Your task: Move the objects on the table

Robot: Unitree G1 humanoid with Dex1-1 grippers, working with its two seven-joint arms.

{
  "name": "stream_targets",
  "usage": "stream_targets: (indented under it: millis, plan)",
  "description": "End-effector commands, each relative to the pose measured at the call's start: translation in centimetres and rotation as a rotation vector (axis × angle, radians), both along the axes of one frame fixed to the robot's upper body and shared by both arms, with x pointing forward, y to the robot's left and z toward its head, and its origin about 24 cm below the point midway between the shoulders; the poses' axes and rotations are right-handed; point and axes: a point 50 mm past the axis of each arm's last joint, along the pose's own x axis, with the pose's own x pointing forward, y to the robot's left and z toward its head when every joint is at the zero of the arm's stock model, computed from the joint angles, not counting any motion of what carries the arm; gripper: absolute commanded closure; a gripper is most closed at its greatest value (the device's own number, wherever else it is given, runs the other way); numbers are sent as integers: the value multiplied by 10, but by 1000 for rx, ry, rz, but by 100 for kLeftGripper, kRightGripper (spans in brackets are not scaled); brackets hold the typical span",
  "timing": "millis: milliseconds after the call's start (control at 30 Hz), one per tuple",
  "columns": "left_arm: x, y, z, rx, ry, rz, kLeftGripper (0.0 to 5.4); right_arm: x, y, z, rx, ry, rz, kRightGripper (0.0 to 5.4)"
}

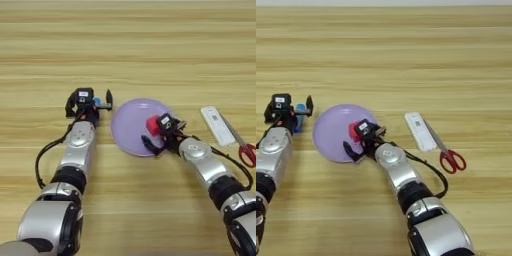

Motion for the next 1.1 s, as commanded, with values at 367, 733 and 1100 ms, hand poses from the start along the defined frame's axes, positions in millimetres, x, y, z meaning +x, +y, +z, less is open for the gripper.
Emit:
stream_targets:
  millis: [367,733,1100]
  plan:
    - [1,-4,2,9,3,-4,0,-16,-7,-22,-126,151,80,4]
    - [1,-6,2,10,3,0,0,-34,-23,-23,-188,233,84,4]
    - [0,-8,2,12,3,2,0,-53,-36,-15,-210,269,82,4]
